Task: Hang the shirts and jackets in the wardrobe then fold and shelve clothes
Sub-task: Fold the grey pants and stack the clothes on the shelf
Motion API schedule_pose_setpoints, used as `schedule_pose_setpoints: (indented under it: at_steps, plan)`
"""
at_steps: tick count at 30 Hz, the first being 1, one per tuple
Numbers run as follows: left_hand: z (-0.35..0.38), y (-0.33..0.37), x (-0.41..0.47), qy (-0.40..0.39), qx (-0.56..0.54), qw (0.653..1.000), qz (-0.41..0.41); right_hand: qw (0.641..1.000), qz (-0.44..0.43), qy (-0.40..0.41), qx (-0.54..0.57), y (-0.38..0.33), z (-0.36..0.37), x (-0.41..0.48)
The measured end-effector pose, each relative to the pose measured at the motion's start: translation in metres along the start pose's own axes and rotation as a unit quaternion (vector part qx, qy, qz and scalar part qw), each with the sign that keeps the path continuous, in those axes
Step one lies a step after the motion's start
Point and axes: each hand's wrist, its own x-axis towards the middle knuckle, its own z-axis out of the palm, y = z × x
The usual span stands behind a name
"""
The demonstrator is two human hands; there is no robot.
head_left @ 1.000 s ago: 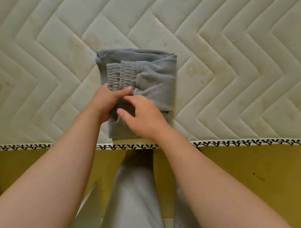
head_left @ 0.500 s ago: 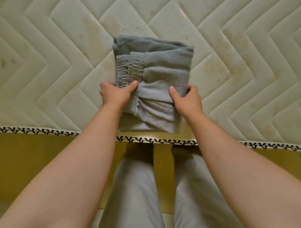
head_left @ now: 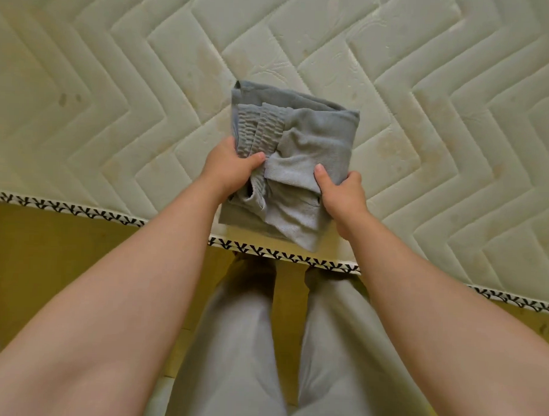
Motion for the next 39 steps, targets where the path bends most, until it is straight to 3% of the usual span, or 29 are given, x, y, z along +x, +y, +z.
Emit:
schedule_pose_setpoints:
  at_steps: [4,9,13,16,18,20,22,25,27,29,31,35,37,39]
  plan:
    - [-0.041,0.029,-0.067,0.048,0.103,0.993,0.022,0.998,0.014,-0.054,-0.027,-0.027,-0.002,-0.062]
    - [-0.112,0.057,-0.184,0.13,0.159,0.979,0.001,0.98,0.005,-0.2,-0.019,-0.066,-0.012,-0.169]
    - [-0.165,0.064,-0.295,0.198,0.155,0.967,-0.031,0.935,-0.029,-0.335,-0.114,-0.093,-0.017,-0.25]
    - [-0.198,0.06,-0.388,0.258,0.135,0.955,-0.052,0.868,-0.067,-0.418,-0.259,-0.113,-0.01,-0.302]
    - [-0.212,0.056,-0.45,0.295,0.139,0.942,-0.082,0.789,-0.125,-0.449,-0.401,-0.126,0.002,-0.34]
    - [-0.216,0.05,-0.51,0.332,0.156,0.923,-0.119,0.665,-0.239,-0.451,-0.545,-0.135,0.018,-0.385]
    - [-0.214,0.04,-0.563,0.369,0.174,0.9,-0.152,0.551,-0.409,-0.418,-0.595,-0.141,0.037,-0.432]
    - [-0.2,0.03,-0.632,0.414,0.207,0.86,-0.213,0.433,-0.7,-0.389,-0.414,-0.143,0.047,-0.511]
    - [-0.188,0.026,-0.676,0.439,0.212,0.832,-0.264,0.328,-0.811,-0.395,-0.281,-0.139,0.046,-0.569]
    - [-0.174,0.025,-0.718,0.444,0.215,0.816,-0.301,0.212,-0.856,-0.411,-0.232,-0.127,0.046,-0.622]
    - [-0.156,0.027,-0.756,0.442,0.23,0.802,-0.33,0.079,-0.882,-0.39,-0.252,-0.113,0.047,-0.668]
    - [-0.111,0.036,-0.823,0.434,0.231,0.777,-0.393,-0.14,-0.845,-0.405,-0.32,-0.078,0.049,-0.733]
    - [-0.086,0.04,-0.856,0.43,0.204,0.772,-0.421,-0.228,-0.818,-0.405,-0.34,-0.055,0.04,-0.759]
    - [-0.061,0.045,-0.886,0.429,0.179,0.763,-0.449,-0.277,-0.804,-0.404,-0.336,-0.03,0.023,-0.782]
